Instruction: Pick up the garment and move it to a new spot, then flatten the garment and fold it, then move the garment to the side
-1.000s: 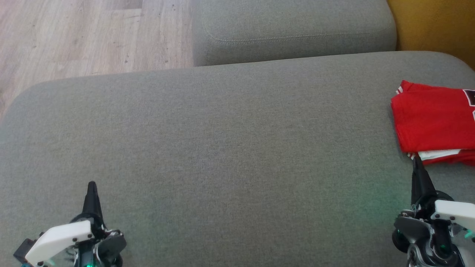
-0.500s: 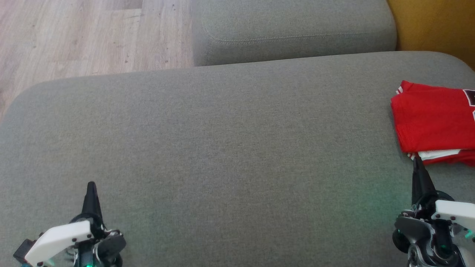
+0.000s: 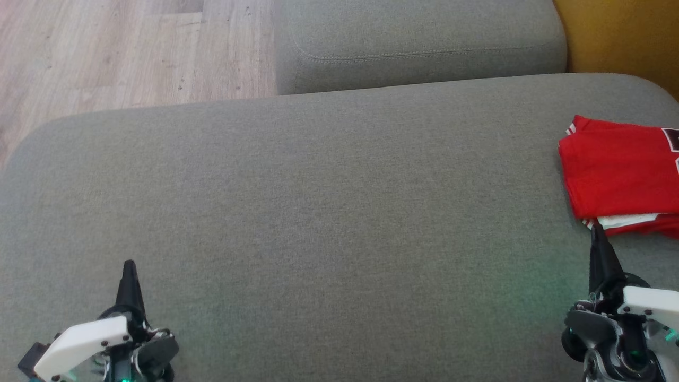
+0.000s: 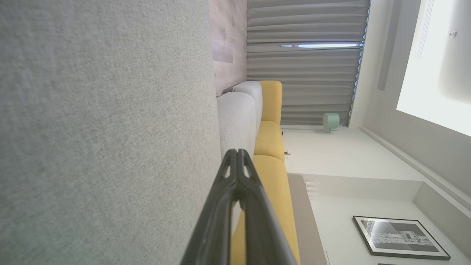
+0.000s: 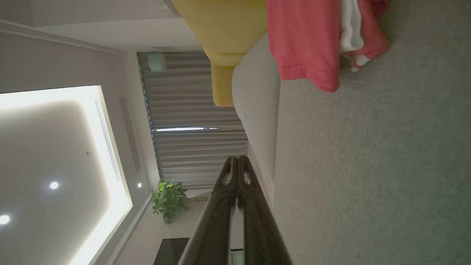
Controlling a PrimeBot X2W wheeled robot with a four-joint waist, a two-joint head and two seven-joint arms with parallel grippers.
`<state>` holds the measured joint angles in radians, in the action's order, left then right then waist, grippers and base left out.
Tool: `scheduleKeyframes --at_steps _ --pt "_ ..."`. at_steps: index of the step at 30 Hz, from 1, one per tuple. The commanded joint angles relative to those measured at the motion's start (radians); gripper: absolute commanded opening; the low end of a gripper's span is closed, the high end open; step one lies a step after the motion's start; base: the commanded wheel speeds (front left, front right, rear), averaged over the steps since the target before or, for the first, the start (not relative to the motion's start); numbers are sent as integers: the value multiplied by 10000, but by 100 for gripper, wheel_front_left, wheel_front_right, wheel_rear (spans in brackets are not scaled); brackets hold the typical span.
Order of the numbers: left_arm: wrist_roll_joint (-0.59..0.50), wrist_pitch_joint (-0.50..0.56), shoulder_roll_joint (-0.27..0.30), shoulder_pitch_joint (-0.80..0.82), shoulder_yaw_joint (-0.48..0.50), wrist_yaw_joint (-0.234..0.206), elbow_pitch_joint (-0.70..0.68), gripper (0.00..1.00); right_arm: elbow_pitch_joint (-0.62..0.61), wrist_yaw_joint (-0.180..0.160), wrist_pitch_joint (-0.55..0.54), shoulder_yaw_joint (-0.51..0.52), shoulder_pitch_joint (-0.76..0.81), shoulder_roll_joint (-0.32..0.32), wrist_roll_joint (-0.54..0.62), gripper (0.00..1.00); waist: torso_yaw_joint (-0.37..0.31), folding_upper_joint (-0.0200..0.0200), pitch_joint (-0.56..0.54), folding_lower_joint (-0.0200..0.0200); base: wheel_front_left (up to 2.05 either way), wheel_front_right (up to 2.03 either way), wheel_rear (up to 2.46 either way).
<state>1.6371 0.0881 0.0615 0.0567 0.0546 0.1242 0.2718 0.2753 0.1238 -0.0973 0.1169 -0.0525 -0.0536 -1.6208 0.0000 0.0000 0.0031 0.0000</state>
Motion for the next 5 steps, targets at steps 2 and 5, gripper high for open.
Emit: scheduleKeyframes --at_steps 2,5 --pt "-80 54 67 491 346 65 -277 0 -313 69 -49 -168 -541 -69 8 0 0 0 0 0 0 0 0" --pt "-88 61 60 492 356 65 -277 0 -312 69 -54 -162 -542 -64 13 0 0 0 0 0 0 0 0"
